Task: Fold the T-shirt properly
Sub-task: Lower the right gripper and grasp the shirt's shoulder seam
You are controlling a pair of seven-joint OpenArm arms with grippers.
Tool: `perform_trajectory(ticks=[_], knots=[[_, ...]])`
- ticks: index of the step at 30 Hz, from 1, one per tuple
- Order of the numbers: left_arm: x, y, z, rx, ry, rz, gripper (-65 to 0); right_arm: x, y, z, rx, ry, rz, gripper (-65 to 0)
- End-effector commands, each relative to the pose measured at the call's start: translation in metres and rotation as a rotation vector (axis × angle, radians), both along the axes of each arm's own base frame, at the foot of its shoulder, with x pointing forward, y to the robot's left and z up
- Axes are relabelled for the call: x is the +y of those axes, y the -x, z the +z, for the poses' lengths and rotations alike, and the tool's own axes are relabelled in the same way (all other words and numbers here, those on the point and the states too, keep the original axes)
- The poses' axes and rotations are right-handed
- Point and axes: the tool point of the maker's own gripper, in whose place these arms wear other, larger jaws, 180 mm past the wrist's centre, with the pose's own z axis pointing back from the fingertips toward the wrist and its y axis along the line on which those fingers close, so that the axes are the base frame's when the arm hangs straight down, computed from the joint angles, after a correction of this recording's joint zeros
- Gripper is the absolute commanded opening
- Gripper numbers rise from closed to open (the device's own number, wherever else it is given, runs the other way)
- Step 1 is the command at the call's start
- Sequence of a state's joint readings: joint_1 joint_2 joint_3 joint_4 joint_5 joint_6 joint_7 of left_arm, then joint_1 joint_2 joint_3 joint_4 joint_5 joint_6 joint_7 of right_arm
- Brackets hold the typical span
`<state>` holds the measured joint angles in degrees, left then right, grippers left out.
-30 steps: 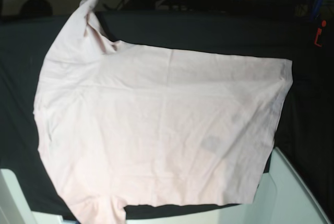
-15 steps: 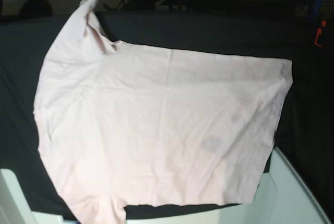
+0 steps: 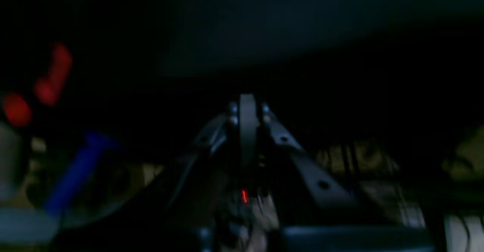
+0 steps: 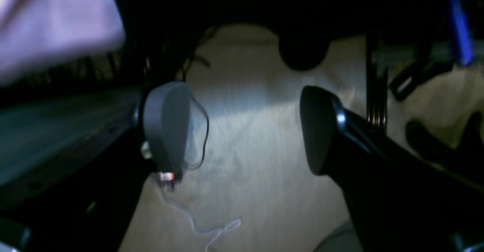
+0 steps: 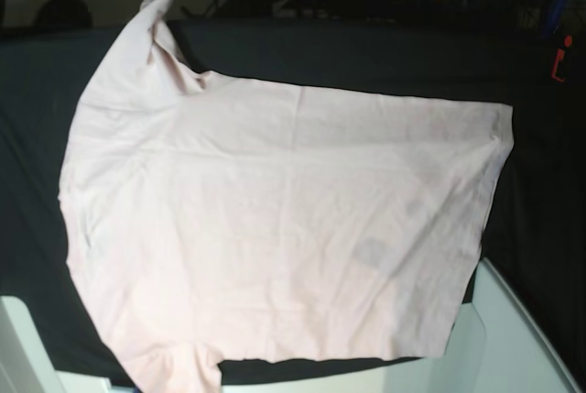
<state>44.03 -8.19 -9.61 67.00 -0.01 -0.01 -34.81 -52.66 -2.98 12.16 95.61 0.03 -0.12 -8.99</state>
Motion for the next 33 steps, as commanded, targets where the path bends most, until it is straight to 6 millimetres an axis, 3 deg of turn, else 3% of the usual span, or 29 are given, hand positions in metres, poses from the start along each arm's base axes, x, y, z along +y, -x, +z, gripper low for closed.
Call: perform_trajectory(ticks=[1, 8, 12, 16, 19, 26, 33], knots=[[0.004, -0.003, 0.014, -0.040, -0.019, -0.009, -65.0, -0.004, -0.011, 0.008, -0.035, 0.012, -0.001, -22.9], [0.000, -0.035, 0.039, -0.145, -0.032, -0.036, -65.0, -0.005, -0.064, 0.006, -0.071, -0.004, -0.014, -22.9], [0.000, -0.045, 0.041, -0.169, -0.032, -0.035, -65.0, -0.005, -0.095, 0.028, -0.164, 0.007, 0.002, -22.9], [0.000, -0.047, 0.041, -0.172, -0.032, -0.035, -64.7, 0.014, -0.120, 0.046, -0.235, -0.046, 0.083, -22.5], [0.000, -0.050, 0.042, -0.180, -0.032, -0.035, -64.7, 0.020, -0.124, 0.047, -0.251, -0.124, 0.048, -22.2], [0.007, -0.060, 0.031, -0.123, -0.034, 0.002, -64.5, -0.012, -0.126, 0.068, -0.391, -0.466, -0.184, -22.1], [0.007, -0.062, 0.033, -0.131, -0.034, 0.001, -64.5, -0.035, -0.112, 0.036, -0.242, -0.550, -0.259, -22.1]])
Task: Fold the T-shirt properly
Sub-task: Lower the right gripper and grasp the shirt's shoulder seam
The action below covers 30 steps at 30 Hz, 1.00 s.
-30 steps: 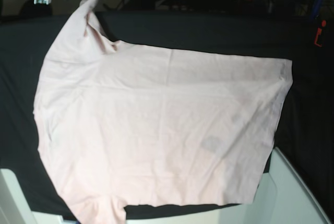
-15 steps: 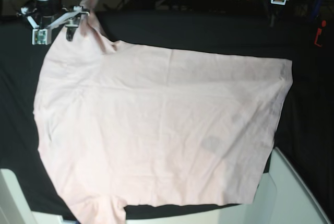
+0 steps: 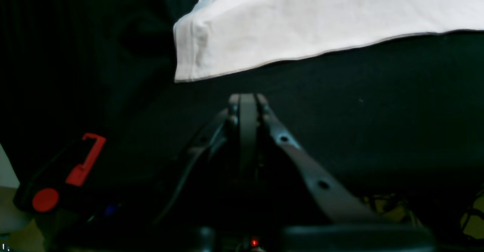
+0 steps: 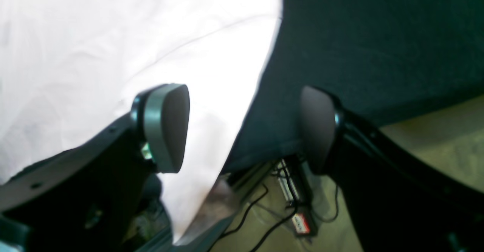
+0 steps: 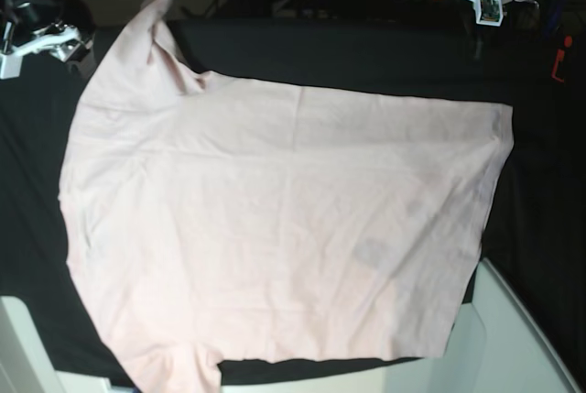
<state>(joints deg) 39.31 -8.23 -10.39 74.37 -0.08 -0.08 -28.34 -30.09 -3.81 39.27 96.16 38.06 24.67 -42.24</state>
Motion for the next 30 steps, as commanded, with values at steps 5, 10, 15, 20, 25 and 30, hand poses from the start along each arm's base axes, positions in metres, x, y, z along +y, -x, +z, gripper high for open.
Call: perform_trajectory(ticks=[5, 10, 15, 20, 25, 30], knots=[[0.003, 0.000, 0.009, -0.031, -0.016, -0.008, -64.7, 0.005, 0.011, -0.016, 0.029, -0.045, 0.016, -22.5], [0.003, 0.000, 0.009, -0.031, -0.016, -0.008, -64.7, 0.025, 0.010, -0.020, 0.032, -0.078, 0.069, -22.9], [0.003, 0.000, 0.009, -0.031, -0.016, -0.008, -64.7, 0.046, 0.004, -0.022, 0.029, -0.112, 0.121, -22.9], [0.003, 0.000, 0.009, -0.030, -0.016, -0.007, -64.5, 0.058, 0.000, -0.023, 0.022, -0.132, 0.150, -22.9], [0.003, 0.000, 0.009, -0.029, -0.016, -0.007, -64.0, 0.059, -0.002, -0.023, 0.019, -0.134, 0.149, -23.1], [0.013, 0.001, 0.011, -0.054, 0.032, 0.065, -50.7, 0.058, 0.005, -0.033, 0.047, -0.153, 0.134, -23.1]])
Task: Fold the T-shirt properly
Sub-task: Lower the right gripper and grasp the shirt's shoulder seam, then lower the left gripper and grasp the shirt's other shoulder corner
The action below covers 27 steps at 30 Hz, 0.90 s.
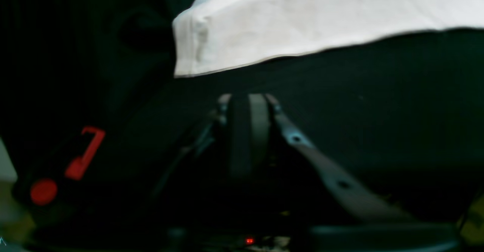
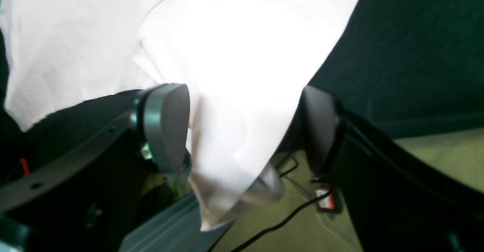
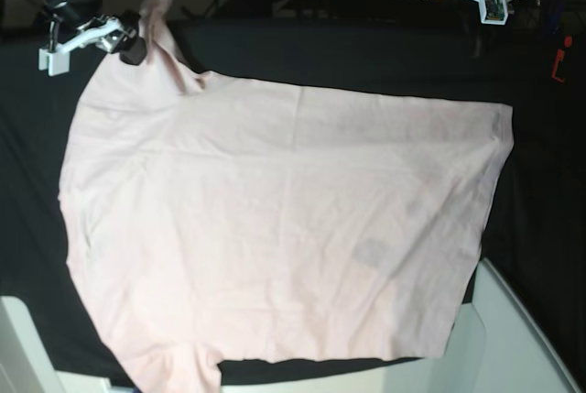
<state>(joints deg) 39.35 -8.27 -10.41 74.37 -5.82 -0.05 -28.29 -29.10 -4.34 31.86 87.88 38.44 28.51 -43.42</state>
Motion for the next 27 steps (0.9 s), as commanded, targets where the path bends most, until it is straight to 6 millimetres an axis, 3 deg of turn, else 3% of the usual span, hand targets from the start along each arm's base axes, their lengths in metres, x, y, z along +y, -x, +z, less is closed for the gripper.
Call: perform_trajectory(ticks=[1, 6, 12, 15, 21, 27], knots=[[0.008, 0.000, 0.009, -0.038, 0.002, 0.024, -48.5, -0.007, -0.002, 0.001, -0.011, 0.005, -0.009, -23.1], [0.032, -0.003, 0.017, -0.071, 0.040, 0.079, -47.2, 0.001, 0.004, -0.012, 0.011, -0.031, 0.007, -26.6], [0.043, -0.006, 0.023, -0.078, 0.022, 0.073, -46.7, 0.007, 0.001, -0.010, -0.008, -0.039, 0.040, -63.5], [0.041, -0.007, 0.022, -0.076, 0.026, 0.071, -45.7, 0.008, 0.002, -0.010, -0.007, -0.039, 0.041, -64.0], [0.047, -0.021, 0.012, -0.022, 0.044, 0.106, -29.2, 0.008, 0.004, -0.011, -0.002, -0.039, 0.041, -65.0], [0.050, -0.051, 0.009, -0.020, 0.069, 0.137, -27.9, 0.008, 0.005, -0.011, 0.000, -0.040, 0.042, -65.0]])
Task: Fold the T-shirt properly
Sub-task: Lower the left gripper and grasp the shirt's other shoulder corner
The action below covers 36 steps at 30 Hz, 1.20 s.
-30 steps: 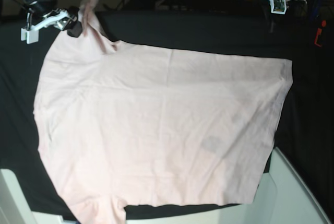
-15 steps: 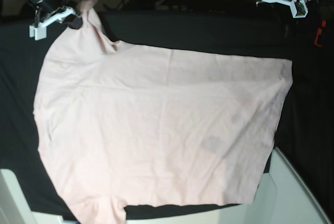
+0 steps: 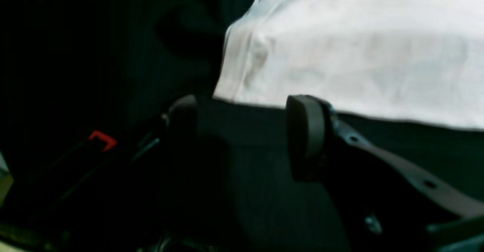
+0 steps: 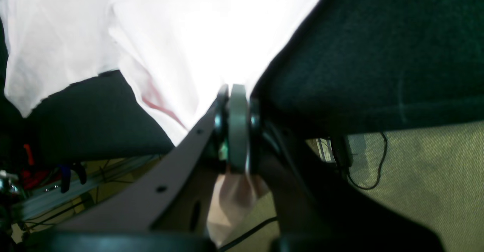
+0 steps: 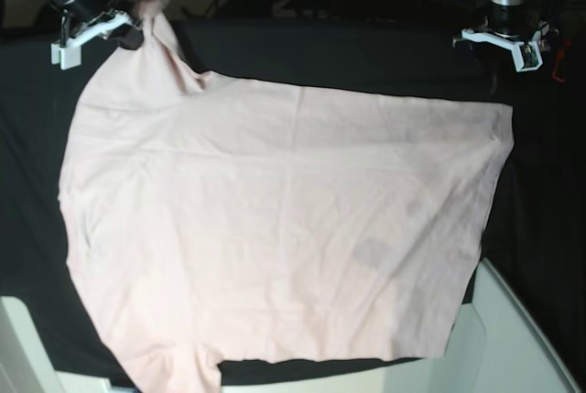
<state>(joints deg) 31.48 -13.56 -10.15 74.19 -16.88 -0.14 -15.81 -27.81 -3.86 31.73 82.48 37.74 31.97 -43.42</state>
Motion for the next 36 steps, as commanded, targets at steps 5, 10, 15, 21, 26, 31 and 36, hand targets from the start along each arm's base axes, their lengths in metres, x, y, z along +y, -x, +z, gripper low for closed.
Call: perform_trajectory(ticks=[5, 10, 15, 21, 26, 31, 36], knots=[[0.012, -0.019, 0.006, -0.012, 0.004, 0.039, -27.9, -0.002, 0.002, 0.004, 0.000, -0.002, 0.023, -65.0], [0.059, -0.011, 0.004, -0.060, 0.161, 0.244, -27.7, -0.008, 0.003, 0.004, 0.017, 0.009, 0.046, -65.0], [0.069, -0.017, 0.001, -0.053, 0.255, 0.219, -27.7, -0.008, 0.004, 0.003, 0.020, 0.011, 0.048, -65.0], [0.070, -0.035, -0.011, -0.057, 0.304, 0.202, -27.7, -0.008, 0.004, 0.003, 0.020, 0.011, 0.051, -65.0], [0.071, -0.045, -0.027, -0.024, 0.352, 0.224, -27.7, -0.008, 0.005, 0.003, 0.022, 0.011, 0.051, -65.0], [0.065, -0.056, -0.040, 0.004, 0.371, 0.220, -27.7, -0.007, 0.006, 0.003, 0.023, 0.010, 0.051, -65.0], [0.025, -0.066, -0.056, 0.085, 0.345, 0.090, -28.0, -0.007, 0.006, 0.003, 0.023, 0.010, 0.051, -65.0]])
